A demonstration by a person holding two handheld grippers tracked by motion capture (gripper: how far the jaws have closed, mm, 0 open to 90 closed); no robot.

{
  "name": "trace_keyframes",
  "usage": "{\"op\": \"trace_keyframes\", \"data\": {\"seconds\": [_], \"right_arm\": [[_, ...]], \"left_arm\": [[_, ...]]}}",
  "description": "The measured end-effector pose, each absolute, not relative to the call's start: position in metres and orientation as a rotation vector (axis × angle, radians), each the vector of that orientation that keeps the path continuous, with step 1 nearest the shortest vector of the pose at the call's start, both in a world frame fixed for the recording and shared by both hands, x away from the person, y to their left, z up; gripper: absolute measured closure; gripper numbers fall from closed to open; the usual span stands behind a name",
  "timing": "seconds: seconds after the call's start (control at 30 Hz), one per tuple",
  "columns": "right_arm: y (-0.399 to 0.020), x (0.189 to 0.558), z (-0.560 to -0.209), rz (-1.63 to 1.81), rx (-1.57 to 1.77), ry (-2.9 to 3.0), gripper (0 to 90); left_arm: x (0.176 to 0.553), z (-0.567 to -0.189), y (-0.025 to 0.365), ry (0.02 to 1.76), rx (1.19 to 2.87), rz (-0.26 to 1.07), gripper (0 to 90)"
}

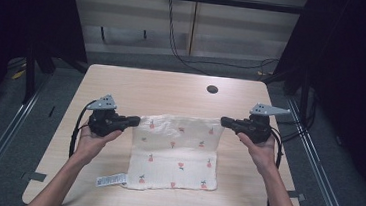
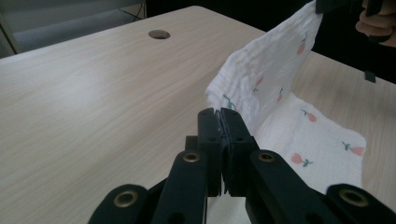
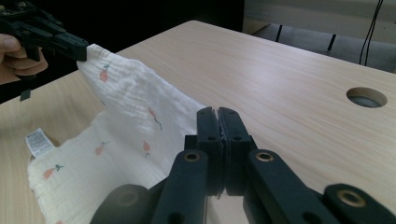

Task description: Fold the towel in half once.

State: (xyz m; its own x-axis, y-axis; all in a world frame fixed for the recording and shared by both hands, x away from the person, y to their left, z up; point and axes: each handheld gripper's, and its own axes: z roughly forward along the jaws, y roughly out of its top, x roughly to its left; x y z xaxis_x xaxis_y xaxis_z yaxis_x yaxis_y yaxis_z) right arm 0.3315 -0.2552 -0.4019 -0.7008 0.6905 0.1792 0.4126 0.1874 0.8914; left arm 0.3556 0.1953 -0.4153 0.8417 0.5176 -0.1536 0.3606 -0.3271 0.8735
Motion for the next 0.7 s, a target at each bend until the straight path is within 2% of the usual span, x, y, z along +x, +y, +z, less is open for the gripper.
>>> {"op": "trace_keyframes", "data": {"seconds": [0.7], "right_arm": [[-0.253,0.291,-0.410,1.462,0.993,2.308,88.3]], "left_arm": [[0.323,-0.424,0.202,0.592,1.988,0.168,87.6]]}}
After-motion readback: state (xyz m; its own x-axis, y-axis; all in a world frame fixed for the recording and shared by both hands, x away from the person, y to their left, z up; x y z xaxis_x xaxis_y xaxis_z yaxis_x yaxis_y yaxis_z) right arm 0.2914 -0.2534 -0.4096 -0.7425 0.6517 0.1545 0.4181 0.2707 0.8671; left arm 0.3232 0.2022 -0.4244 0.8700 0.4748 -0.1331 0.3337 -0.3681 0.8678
